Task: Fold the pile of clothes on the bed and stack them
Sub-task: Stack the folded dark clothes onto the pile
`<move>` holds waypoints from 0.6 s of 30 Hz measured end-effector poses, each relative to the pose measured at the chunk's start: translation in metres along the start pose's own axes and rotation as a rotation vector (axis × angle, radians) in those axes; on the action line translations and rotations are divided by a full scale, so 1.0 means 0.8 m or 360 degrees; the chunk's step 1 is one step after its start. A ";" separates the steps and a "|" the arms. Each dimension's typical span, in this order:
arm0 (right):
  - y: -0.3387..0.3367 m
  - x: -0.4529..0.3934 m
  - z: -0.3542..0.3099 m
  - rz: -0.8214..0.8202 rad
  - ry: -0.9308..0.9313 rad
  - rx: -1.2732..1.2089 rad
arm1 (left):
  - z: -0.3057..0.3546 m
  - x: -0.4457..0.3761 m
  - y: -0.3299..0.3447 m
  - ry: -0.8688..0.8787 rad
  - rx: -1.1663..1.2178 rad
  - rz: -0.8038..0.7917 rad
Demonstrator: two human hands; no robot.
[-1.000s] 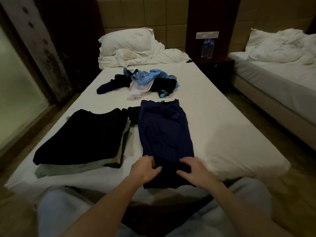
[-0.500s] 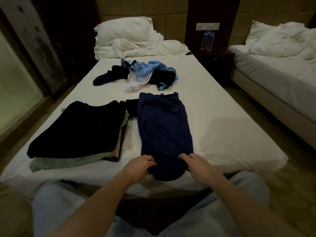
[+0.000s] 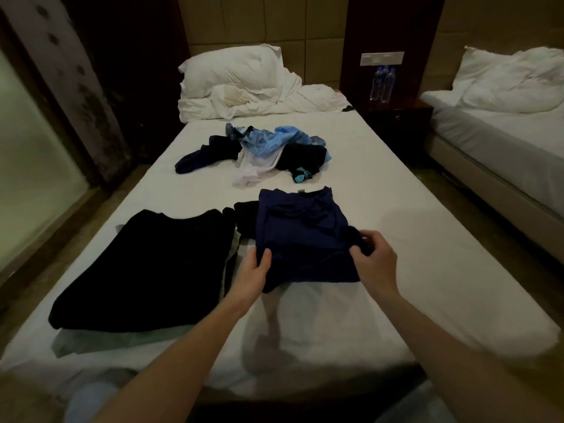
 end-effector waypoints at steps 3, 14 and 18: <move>0.015 -0.058 -0.039 0.0030 0.0014 -0.0032 | 0.020 -0.064 -0.004 -0.0028 0.0151 -0.0136; 0.161 -0.253 -0.016 -0.0772 0.0313 0.0444 | -0.001 -0.299 -0.043 -0.0080 -0.0464 0.0178; 0.186 -0.334 0.007 -0.0502 0.0377 0.0438 | -0.053 -0.370 -0.037 -0.0164 -0.0657 0.0136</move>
Point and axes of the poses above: each hand's wrist, its own x-axis away from the middle knuckle, its own y-axis out of the palm, z = x × y, the point moved 9 cm from there along -x, towards the middle knuckle, and after that the axes turned 11 degrees about y, right-handed, at the moved point
